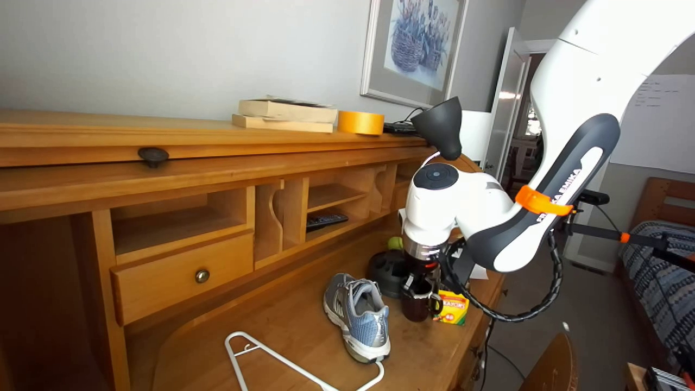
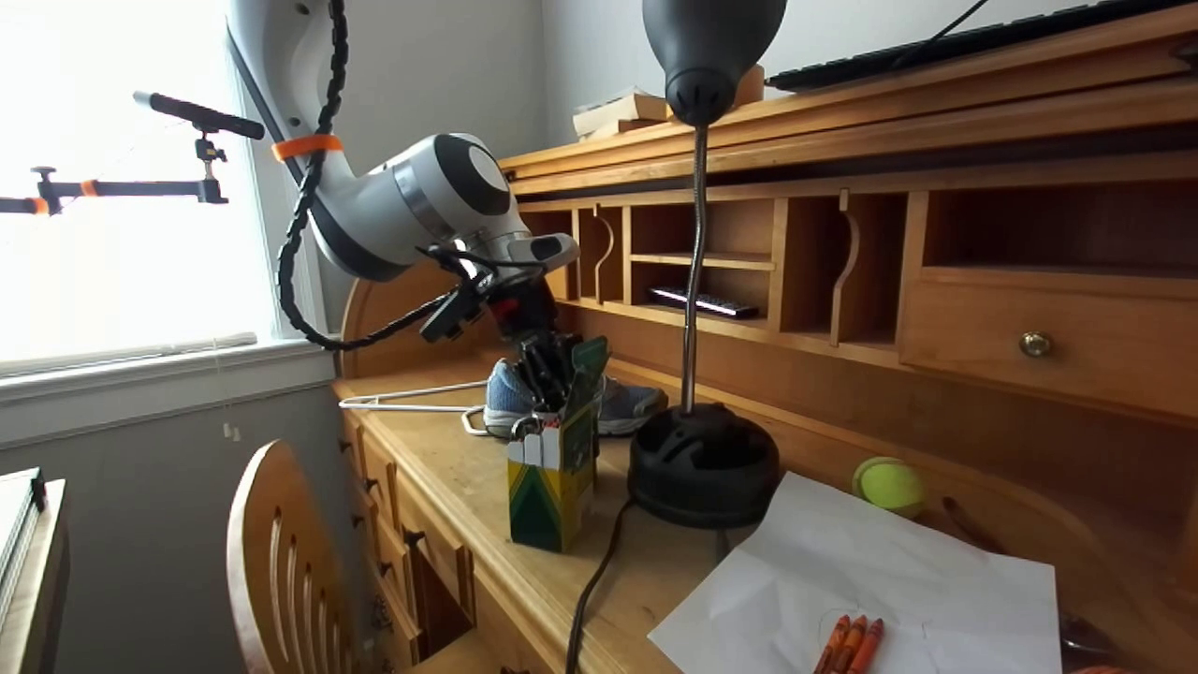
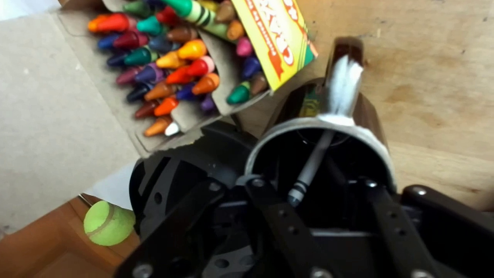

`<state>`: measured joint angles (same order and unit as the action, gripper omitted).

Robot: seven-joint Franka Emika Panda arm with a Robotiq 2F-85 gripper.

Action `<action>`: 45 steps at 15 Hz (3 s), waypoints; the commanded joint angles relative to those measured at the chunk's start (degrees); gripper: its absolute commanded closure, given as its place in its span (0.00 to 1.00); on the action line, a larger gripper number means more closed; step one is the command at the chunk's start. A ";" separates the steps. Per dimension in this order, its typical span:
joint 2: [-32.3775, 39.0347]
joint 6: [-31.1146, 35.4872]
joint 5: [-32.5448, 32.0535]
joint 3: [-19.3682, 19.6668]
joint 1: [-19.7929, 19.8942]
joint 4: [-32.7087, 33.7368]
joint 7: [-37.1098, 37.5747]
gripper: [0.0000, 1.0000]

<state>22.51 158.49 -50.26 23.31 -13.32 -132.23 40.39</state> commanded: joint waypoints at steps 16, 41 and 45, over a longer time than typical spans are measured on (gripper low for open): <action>0.96 -0.15 -2.30 1.79 -2.77 -0.07 1.76 0.97; -24.92 -7.42 -16.26 8.16 -9.80 -12.28 27.92 0.97; -31.23 -12.09 -17.37 -6.91 3.90 -15.95 29.76 0.97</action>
<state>-2.42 149.71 -65.88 24.74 -17.08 -143.50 67.93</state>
